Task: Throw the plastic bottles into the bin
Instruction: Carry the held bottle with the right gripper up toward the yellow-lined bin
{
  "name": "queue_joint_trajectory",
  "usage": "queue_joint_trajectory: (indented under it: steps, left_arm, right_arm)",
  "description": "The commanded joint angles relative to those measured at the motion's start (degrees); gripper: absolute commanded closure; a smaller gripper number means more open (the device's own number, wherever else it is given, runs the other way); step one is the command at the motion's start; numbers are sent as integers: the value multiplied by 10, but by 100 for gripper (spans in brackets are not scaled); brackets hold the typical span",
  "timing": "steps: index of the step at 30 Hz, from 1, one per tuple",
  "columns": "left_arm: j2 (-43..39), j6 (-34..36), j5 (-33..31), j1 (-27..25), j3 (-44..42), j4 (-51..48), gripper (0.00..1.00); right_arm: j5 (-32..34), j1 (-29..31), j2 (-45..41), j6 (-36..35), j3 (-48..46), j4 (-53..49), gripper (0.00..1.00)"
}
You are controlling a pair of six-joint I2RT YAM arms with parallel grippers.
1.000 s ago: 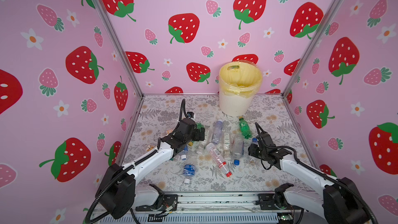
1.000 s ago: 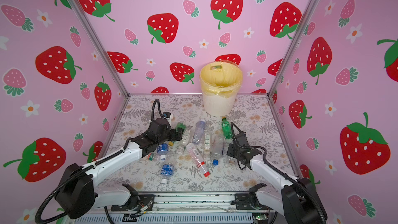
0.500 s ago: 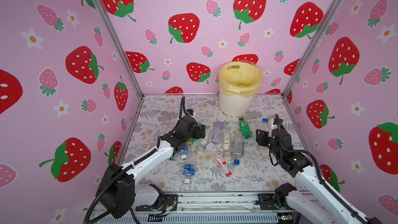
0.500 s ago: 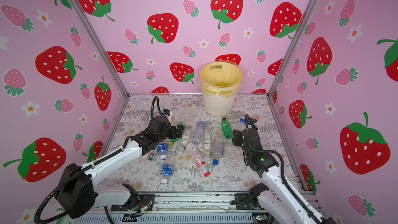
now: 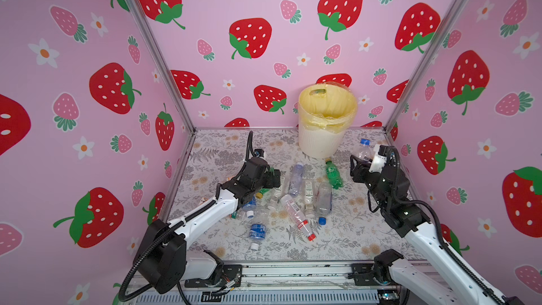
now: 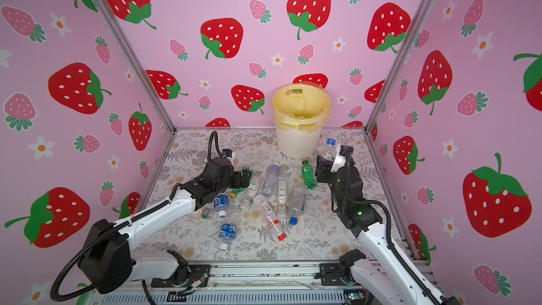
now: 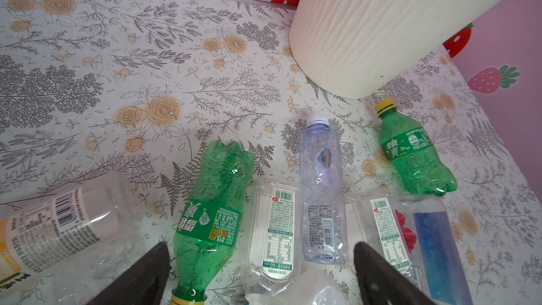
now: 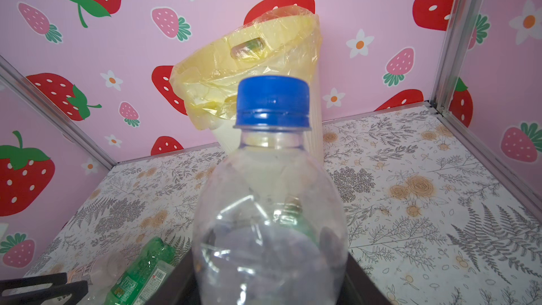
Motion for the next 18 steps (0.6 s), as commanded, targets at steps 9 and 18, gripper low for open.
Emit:
queue_joint_trajectory:
  steps: [9,18]
  left_arm:
    - [-23,-4,11,9,38,-34,1]
    - [-13,-11,28,16,31,-26,1]
  right_arm:
    - [14,-3,54,-61,95,78,42]
    - [-16,-3,147,-72,175,108,42]
